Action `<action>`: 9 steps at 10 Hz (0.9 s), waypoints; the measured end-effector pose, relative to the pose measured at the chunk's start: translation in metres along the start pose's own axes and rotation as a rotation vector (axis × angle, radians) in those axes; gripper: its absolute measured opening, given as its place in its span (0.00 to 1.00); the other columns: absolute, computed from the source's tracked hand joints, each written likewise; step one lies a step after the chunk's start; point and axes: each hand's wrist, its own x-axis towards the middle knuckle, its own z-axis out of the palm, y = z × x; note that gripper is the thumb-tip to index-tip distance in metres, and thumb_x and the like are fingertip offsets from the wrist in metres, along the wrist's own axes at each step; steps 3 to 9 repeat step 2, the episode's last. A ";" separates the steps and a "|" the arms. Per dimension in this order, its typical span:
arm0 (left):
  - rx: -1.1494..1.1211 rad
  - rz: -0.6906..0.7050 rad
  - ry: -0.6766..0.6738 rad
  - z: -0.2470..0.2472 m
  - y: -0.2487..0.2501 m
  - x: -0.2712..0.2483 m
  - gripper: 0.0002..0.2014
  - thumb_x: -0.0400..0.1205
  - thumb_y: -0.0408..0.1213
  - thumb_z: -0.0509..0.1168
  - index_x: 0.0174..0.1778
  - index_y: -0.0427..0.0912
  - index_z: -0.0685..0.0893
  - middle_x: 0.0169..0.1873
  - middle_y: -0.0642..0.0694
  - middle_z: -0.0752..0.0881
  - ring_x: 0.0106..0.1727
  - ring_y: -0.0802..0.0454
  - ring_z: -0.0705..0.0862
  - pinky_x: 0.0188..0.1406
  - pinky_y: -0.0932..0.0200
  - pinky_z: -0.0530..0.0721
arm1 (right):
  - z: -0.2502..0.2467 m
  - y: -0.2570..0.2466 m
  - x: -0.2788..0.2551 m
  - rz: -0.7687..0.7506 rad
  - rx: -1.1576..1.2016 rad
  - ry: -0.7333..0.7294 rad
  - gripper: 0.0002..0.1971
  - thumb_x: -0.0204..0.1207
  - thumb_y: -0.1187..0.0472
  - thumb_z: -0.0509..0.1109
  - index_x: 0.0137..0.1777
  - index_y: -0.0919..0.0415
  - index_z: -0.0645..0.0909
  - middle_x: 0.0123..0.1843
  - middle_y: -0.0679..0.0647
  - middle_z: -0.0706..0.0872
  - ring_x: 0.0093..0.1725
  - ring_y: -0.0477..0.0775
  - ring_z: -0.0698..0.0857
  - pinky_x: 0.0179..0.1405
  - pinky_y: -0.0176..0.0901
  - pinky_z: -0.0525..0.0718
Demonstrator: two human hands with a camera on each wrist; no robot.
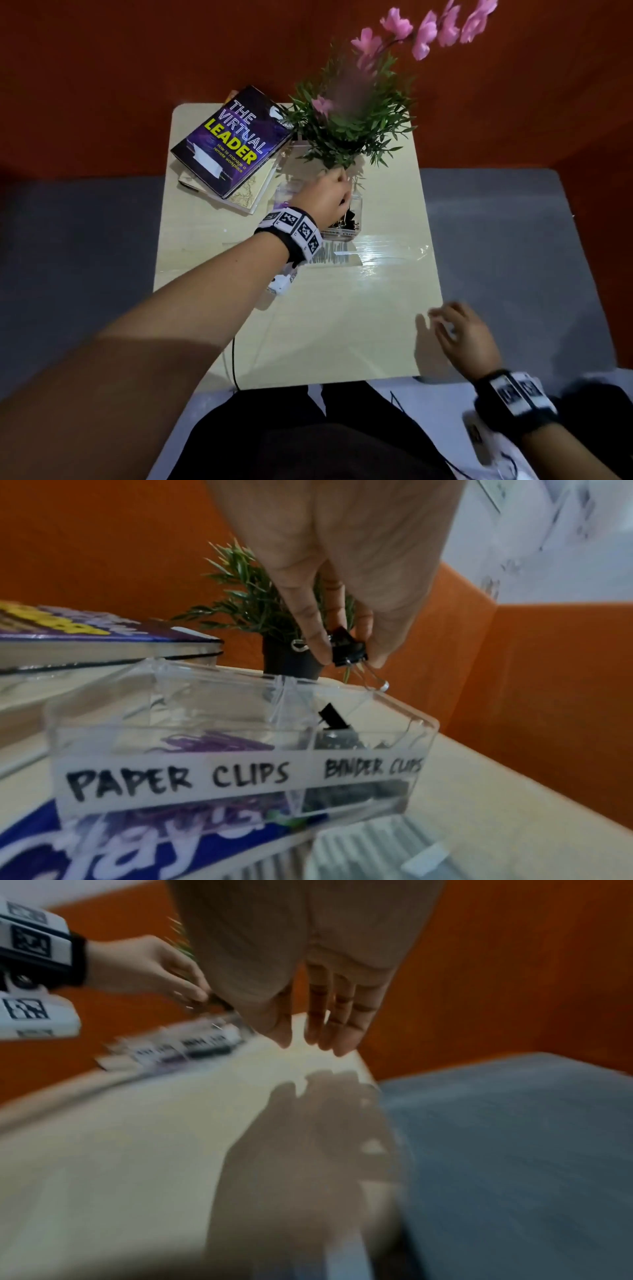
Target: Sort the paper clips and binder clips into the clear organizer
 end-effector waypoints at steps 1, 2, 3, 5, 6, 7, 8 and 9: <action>0.056 0.022 -0.104 0.003 -0.005 -0.003 0.08 0.80 0.38 0.68 0.51 0.40 0.85 0.61 0.44 0.82 0.59 0.45 0.81 0.60 0.51 0.83 | -0.014 0.042 -0.053 0.122 -0.073 0.007 0.08 0.72 0.68 0.68 0.44 0.53 0.82 0.44 0.58 0.82 0.35 0.64 0.85 0.31 0.52 0.84; -0.001 -0.034 -0.037 -0.001 -0.022 -0.027 0.08 0.80 0.38 0.68 0.52 0.40 0.86 0.57 0.45 0.85 0.55 0.47 0.83 0.57 0.50 0.84 | -0.016 0.091 -0.101 0.277 -0.044 -0.105 0.31 0.59 0.79 0.77 0.40 0.37 0.76 0.39 0.57 0.84 0.30 0.47 0.83 0.28 0.38 0.81; -0.001 -0.034 -0.037 -0.001 -0.022 -0.027 0.08 0.80 0.38 0.68 0.52 0.40 0.86 0.57 0.45 0.85 0.55 0.47 0.83 0.57 0.50 0.84 | -0.016 0.091 -0.101 0.277 -0.044 -0.105 0.31 0.59 0.79 0.77 0.40 0.37 0.76 0.39 0.57 0.84 0.30 0.47 0.83 0.28 0.38 0.81; -0.001 -0.034 -0.037 -0.001 -0.022 -0.027 0.08 0.80 0.38 0.68 0.52 0.40 0.86 0.57 0.45 0.85 0.55 0.47 0.83 0.57 0.50 0.84 | -0.016 0.091 -0.101 0.277 -0.044 -0.105 0.31 0.59 0.79 0.77 0.40 0.37 0.76 0.39 0.57 0.84 0.30 0.47 0.83 0.28 0.38 0.81; -0.001 -0.034 -0.037 -0.001 -0.022 -0.027 0.08 0.80 0.38 0.68 0.52 0.40 0.86 0.57 0.45 0.85 0.55 0.47 0.83 0.57 0.50 0.84 | -0.016 0.091 -0.101 0.277 -0.044 -0.105 0.31 0.59 0.79 0.77 0.40 0.37 0.76 0.39 0.57 0.84 0.30 0.47 0.83 0.28 0.38 0.81; -0.001 -0.034 -0.037 -0.001 -0.022 -0.027 0.08 0.80 0.38 0.68 0.52 0.40 0.86 0.57 0.45 0.85 0.55 0.47 0.83 0.57 0.50 0.84 | -0.016 0.091 -0.101 0.277 -0.044 -0.105 0.31 0.59 0.79 0.77 0.40 0.37 0.76 0.39 0.57 0.84 0.30 0.47 0.83 0.28 0.38 0.81; -0.001 -0.034 -0.037 -0.001 -0.022 -0.027 0.08 0.80 0.38 0.68 0.52 0.40 0.86 0.57 0.45 0.85 0.55 0.47 0.83 0.57 0.50 0.84 | -0.016 0.091 -0.101 0.277 -0.044 -0.105 0.31 0.59 0.79 0.77 0.40 0.37 0.76 0.39 0.57 0.84 0.30 0.47 0.83 0.28 0.38 0.81; -0.001 -0.034 -0.037 -0.001 -0.022 -0.027 0.08 0.80 0.38 0.68 0.52 0.40 0.86 0.57 0.45 0.85 0.55 0.47 0.83 0.57 0.50 0.84 | -0.016 0.091 -0.101 0.277 -0.044 -0.105 0.31 0.59 0.79 0.77 0.40 0.37 0.76 0.39 0.57 0.84 0.30 0.47 0.83 0.28 0.38 0.81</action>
